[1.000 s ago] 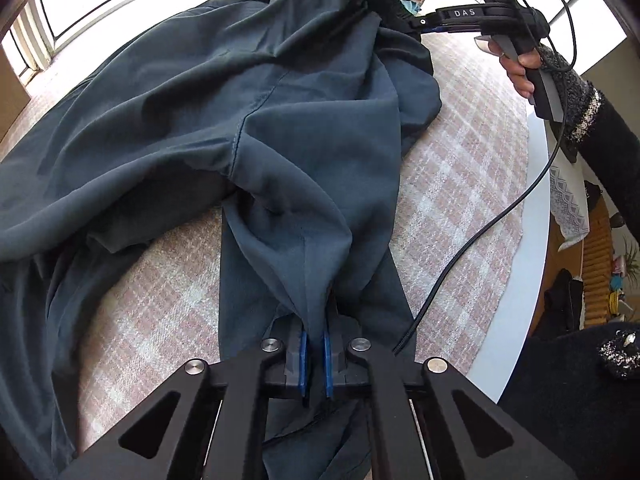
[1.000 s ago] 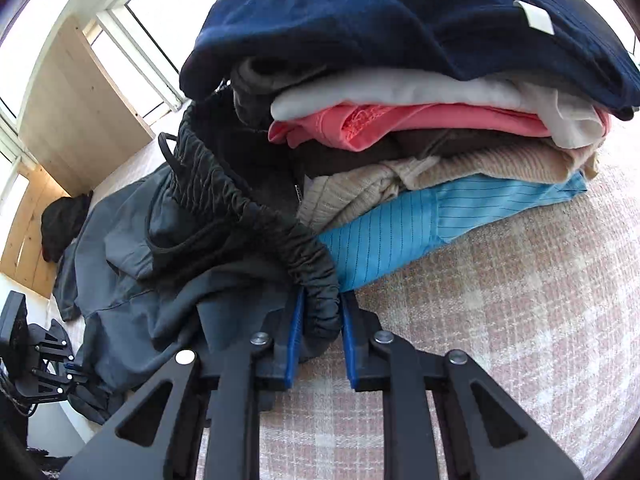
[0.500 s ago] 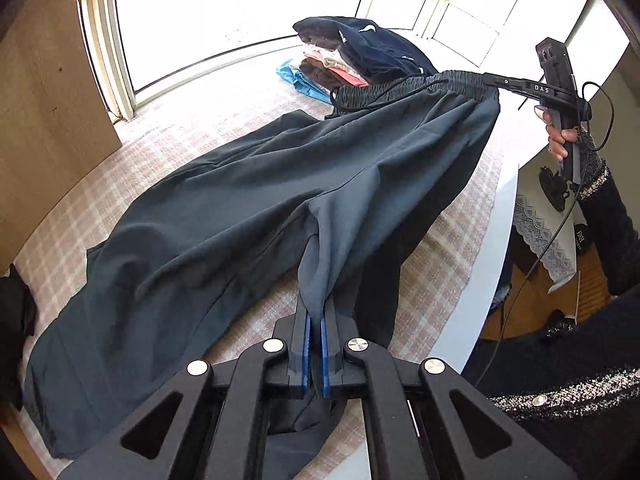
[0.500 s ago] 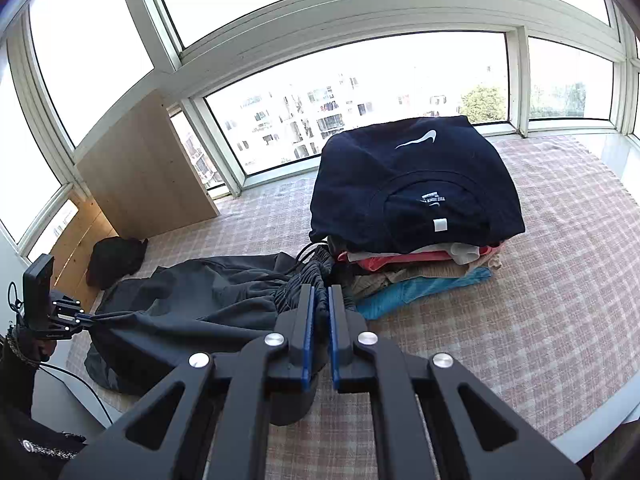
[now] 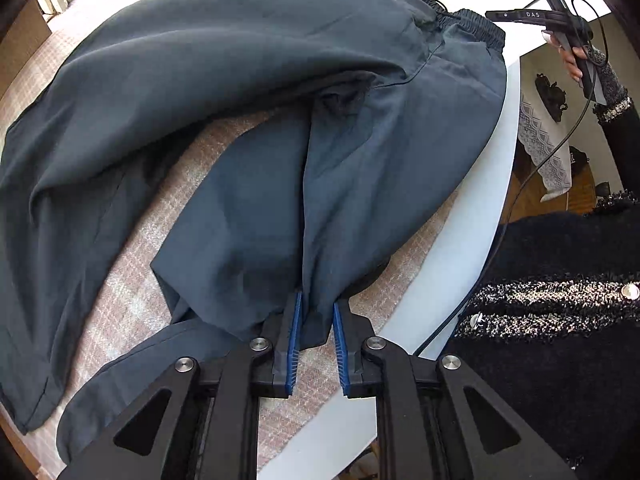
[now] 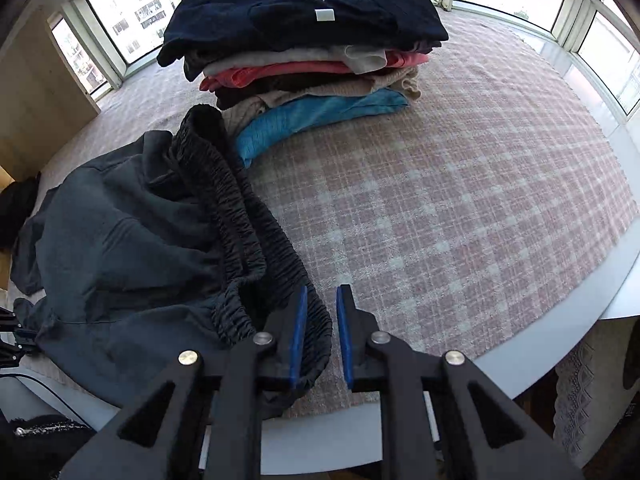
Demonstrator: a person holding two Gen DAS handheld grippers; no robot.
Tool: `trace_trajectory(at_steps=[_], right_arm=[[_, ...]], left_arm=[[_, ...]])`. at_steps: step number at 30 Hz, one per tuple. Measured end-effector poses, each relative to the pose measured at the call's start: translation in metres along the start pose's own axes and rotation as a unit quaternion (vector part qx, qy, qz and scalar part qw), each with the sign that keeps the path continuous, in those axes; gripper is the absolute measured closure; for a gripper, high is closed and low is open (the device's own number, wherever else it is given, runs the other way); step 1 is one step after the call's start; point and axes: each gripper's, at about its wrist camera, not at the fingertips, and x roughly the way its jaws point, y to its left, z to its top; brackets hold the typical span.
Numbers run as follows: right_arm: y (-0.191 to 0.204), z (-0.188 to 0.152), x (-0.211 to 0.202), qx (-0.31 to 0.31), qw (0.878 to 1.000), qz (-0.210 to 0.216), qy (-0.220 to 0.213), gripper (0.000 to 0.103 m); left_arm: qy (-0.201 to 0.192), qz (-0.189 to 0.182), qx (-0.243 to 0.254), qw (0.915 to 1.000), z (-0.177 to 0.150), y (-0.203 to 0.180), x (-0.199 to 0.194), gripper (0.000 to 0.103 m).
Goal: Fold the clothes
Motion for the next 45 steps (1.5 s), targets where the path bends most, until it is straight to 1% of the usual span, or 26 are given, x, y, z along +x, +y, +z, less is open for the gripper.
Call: trace_trajectory(at_steps=[1,3,5,7,9,11,14,16,18,19,20,21,22,24,25,27,30,32,35,38,40,43,45], right_arm=[[0.004,0.009,-0.003,-0.001,1.0,0.012,-0.015,0.059],[0.017,0.026,-0.002,-0.012,0.999,0.034,-0.04,0.057],[0.036,0.045,0.008,-0.028,0.997,0.047,-0.047,0.057],[0.057,0.063,0.023,-0.044,0.997,0.055,-0.039,0.057],[0.075,0.077,0.043,-0.058,0.996,0.058,-0.025,0.057],[0.089,0.087,0.062,-0.068,0.996,0.057,-0.01,0.057],[0.101,0.096,0.087,-0.078,0.995,0.054,0.01,0.057],[0.106,0.099,0.096,-0.081,0.995,0.055,0.014,0.057],[0.109,0.101,0.101,-0.082,0.994,0.068,0.013,0.058],[0.11,0.101,0.102,-0.083,0.994,0.075,0.012,0.065],[0.11,0.102,0.103,-0.082,0.993,0.081,0.011,0.088],[0.109,0.102,0.101,-0.079,0.993,0.089,0.007,0.096],[0.108,0.102,0.098,-0.074,0.992,0.099,0.002,0.096],[0.101,0.104,0.081,-0.053,0.993,0.107,-0.026,0.097],[0.095,0.106,0.071,-0.038,0.992,0.116,-0.04,0.097],[0.084,0.11,0.048,-0.009,0.987,0.144,-0.066,0.097],[0.075,0.115,0.019,0.009,0.984,0.149,-0.094,0.097],[0.07,0.117,0.004,0.017,0.983,0.147,-0.109,0.097],[0.061,0.117,-0.012,0.027,0.982,0.142,-0.122,0.097],[0.051,0.117,-0.019,0.05,0.979,0.157,-0.123,0.097],[0.049,0.118,-0.02,0.06,0.978,0.159,-0.122,0.097],[0.062,0.119,-0.022,0.037,0.982,0.135,-0.127,0.097],[0.076,0.122,-0.025,0.015,0.982,0.134,-0.13,0.097]], left_arm=[[-0.008,0.005,-0.003,1.0,0.001,0.006,-0.01,0.08],[-0.024,0.018,-0.009,0.9995,0.004,0.02,-0.029,0.075],[-0.039,0.034,-0.016,0.9985,0.008,0.035,-0.047,0.075],[-0.049,0.056,-0.021,0.997,0.013,0.052,-0.06,0.074],[-0.058,0.07,-0.028,0.9955,0.023,0.068,-0.066,0.074],[-0.066,0.096,-0.03,0.9927,0.028,0.082,-0.071,0.074],[-0.08,0.112,-0.047,0.9894,0.046,0.107,-0.074,0.074],[-0.082,0.109,-0.051,0.9893,0.058,0.117,-0.07,0.074],[-0.078,0.111,-0.047,0.9897,0.069,0.124,-0.062,0.074],[-0.076,0.111,-0.045,0.9898,0.075,0.128,-0.058,0.074],[-0.074,0.112,-0.043,0.99,0.08,0.132,-0.054,0.074],[-0.072,0.113,-0.04,0.9902,0.085,0.135,-0.05,0.074],[-0.07,0.114,-0.038,0.9903,0.091,0.139,-0.046,0.074],[-0.071,0.123,-0.038,0.9892,0.099,0.148,-0.04,0.074],[-0.072,0.128,-0.042,0.9883,0.102,0.154,-0.038,0.074],[-0.073,0.126,-0.054,0.9878,0.106,0.167,-0.032,0.074],[-0.066,0.126,-0.071,0.9873,0.109,0.185,-0.02,0.074],[-0.07,0.123,-0.072,0.9873,0.109,0.19,-0.016,0.074],[-0.073,0.118,-0.076,0.9873,0.109,0.196,-0.01,0.073],[-0.075,0.123,-0.069,0.9872,0.108,0.196,-0.006,0.073],[-0.076,0.128,-0.064,0.9868,0.107,0.196,-0.005,0.073],[-0.087,0.133,-0.057,0.9856,0.107,0.196,-0.009,0.072],[-0.095,0.141,-0.055,0.9839,0.107,0.198,-0.012,0.069]])
